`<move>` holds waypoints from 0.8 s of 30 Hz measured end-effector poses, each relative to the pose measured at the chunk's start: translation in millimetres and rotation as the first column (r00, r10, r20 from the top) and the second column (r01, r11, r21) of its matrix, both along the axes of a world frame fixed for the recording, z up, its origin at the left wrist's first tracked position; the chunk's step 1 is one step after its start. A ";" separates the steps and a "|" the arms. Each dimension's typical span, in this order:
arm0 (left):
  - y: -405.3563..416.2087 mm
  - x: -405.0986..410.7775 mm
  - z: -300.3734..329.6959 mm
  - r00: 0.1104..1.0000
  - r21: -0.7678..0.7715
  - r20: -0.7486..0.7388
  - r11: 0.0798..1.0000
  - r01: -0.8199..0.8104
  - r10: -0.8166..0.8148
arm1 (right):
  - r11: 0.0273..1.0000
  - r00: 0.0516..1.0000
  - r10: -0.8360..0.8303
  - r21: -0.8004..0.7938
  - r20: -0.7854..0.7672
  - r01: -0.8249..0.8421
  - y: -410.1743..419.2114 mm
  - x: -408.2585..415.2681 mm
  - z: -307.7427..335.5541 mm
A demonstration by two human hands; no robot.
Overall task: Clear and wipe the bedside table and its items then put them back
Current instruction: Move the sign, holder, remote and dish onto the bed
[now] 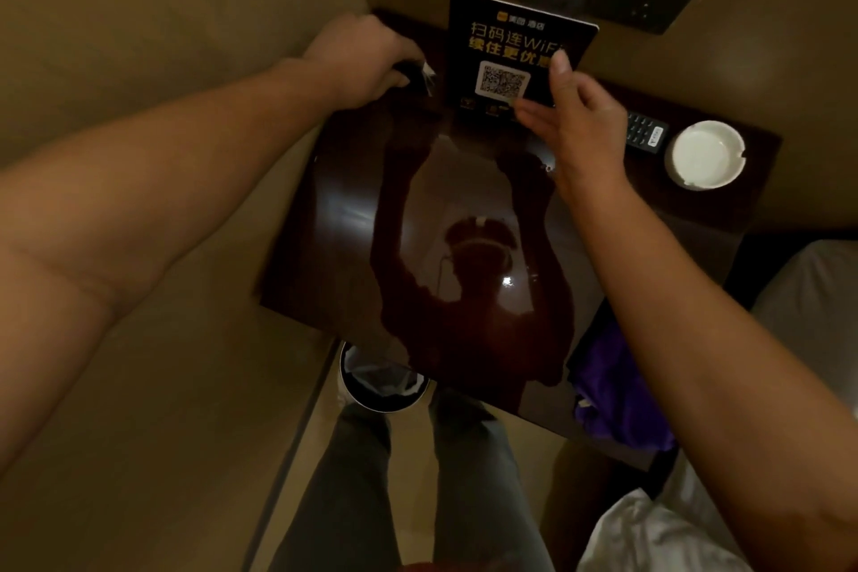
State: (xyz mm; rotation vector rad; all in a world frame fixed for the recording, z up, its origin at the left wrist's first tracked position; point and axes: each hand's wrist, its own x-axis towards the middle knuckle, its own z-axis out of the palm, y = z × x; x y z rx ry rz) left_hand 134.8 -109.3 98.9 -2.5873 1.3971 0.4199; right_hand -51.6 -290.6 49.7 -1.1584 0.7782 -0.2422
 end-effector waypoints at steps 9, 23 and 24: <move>0.8 -44.3 18.7 0.997 -0.020 -0.046 0.998 0.055 -0.056 | 0.992 0.992 -0.125 -0.003 0.012 0.125 2.8 -47.5 22.0; 16.9 -121.3 40.0 0.975 -0.097 -0.134 0.981 0.167 -0.179 | 0.920 0.947 -0.319 -0.230 0.034 0.318 52.9 -145.9 48.8; 17.5 -127.2 40.0 0.971 -0.097 -0.138 0.978 0.183 -0.195 | 0.913 0.943 -0.332 -0.243 0.030 0.329 58.3 -153.3 49.3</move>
